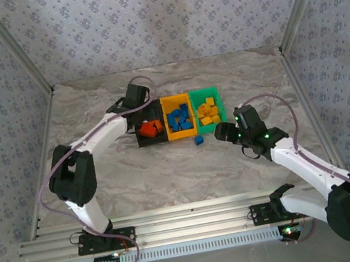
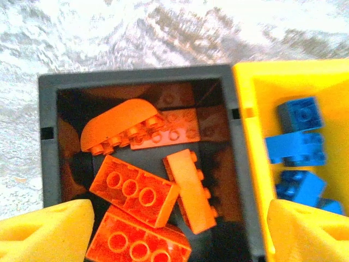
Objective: Sort the legos into containers by color
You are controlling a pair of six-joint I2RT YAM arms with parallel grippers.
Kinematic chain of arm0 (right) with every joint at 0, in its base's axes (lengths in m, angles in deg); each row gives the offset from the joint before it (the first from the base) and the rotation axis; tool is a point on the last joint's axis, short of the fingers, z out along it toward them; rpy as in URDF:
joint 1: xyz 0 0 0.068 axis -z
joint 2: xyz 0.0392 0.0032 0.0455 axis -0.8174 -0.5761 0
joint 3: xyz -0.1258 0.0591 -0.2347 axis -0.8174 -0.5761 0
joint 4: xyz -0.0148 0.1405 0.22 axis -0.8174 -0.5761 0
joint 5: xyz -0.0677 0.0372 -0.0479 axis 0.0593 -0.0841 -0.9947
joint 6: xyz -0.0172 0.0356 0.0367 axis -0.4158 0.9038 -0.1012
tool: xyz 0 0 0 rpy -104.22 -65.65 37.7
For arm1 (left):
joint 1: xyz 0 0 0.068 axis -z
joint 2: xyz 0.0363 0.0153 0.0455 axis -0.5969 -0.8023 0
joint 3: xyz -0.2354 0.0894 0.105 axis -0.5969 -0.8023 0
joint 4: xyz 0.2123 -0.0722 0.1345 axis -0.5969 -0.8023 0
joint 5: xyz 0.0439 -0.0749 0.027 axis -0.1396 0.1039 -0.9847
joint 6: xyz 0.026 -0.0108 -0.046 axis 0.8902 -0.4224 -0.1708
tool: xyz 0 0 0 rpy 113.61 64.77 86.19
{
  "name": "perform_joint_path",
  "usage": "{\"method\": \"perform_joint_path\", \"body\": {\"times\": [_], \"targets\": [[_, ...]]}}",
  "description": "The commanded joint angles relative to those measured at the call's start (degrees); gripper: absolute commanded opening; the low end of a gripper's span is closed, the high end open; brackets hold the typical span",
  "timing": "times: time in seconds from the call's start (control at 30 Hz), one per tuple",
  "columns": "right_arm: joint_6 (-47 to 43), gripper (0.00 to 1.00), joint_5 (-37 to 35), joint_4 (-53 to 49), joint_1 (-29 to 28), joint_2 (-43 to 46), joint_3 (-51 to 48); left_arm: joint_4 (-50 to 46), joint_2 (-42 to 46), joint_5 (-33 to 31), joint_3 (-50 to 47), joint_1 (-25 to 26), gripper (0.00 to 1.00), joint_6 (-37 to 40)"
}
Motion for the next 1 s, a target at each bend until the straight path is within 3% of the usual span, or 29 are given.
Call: {"method": "perform_joint_path", "body": {"times": [0.0,0.03,0.3,0.63,0.83,0.97], "targets": [[-3.12,0.78,3.13,2.29,-1.79,-3.35,-0.01,1.41,10.20,1.59,-1.60,2.00,0.88,-1.04],[-3.96,0.78,2.86,2.64,-3.04,-5.10,0.73,1.99,12.50,2.06,-3.16,2.61,0.99,-1.63],[-9.11,0.77,-1.89,4.56,-11.94,-21.03,8.68,4.42,29.37,-0.74,-21.02,8.92,0.99,-6.75],[-11.96,0.74,-4.52,5.52,-12.34,-35.50,15.95,1.18,49.61,-5.22,-41.55,9.29,0.99,-16.25],[-13.43,0.66,-6.07,6.65,-12.46,-39.57,18.21,-0.91,54.38,-7.21,-46.32,9.19,0.99,-19.19],[-14.43,0.52,-5.96,6.63,-12.76,-40.53,19.04,-2.03,54.56,-8.04,-46.98,9.21,0.99,-19.61]]}}
